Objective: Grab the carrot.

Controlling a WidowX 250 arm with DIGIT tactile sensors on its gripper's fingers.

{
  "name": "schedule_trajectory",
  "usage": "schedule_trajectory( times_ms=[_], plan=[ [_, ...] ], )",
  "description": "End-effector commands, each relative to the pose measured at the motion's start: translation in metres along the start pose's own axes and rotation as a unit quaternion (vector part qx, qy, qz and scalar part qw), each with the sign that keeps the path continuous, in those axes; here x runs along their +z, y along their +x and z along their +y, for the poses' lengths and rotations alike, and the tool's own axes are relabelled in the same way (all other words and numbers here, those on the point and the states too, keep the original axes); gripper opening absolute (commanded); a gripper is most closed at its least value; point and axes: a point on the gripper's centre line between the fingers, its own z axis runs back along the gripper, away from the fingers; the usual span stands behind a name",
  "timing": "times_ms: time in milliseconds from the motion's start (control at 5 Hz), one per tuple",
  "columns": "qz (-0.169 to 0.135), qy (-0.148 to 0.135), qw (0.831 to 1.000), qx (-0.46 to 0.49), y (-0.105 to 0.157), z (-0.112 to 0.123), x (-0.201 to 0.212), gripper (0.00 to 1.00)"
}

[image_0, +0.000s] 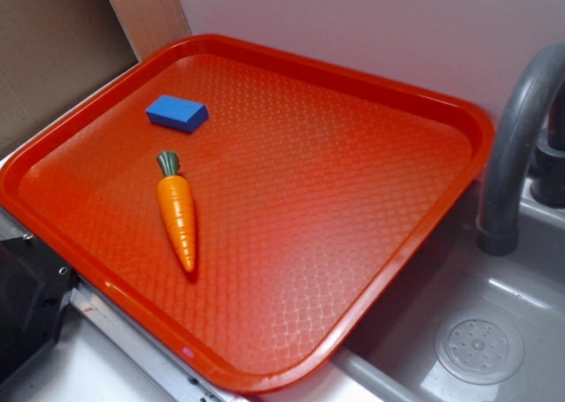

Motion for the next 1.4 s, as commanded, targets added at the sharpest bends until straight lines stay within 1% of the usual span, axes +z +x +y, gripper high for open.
schedule_trajectory(
  times_ms=[0, 200, 400, 600, 800, 1000, 1200],
  plan=[
    [0.000, 0.000, 1.000, 0.000, 0.000, 0.000, 0.000, 1.00],
    [-0.021, 0.020, 0.995, 0.091, 0.004, -0.006, -0.014, 1.00],
    [-0.029, 0.042, 0.987, 0.154, 0.013, -0.010, -0.034, 1.00],
    [-0.038, 0.036, 0.959, 0.278, 0.026, -0.011, -0.066, 1.00],
    [-0.053, 0.038, 0.934, 0.351, 0.040, -0.006, -0.097, 1.00],
    [-0.064, 0.051, 0.928, 0.363, 0.047, -0.010, -0.130, 1.00],
    [-0.053, 0.070, 0.932, 0.353, 0.049, -0.014, -0.159, 1.00]
  ],
)
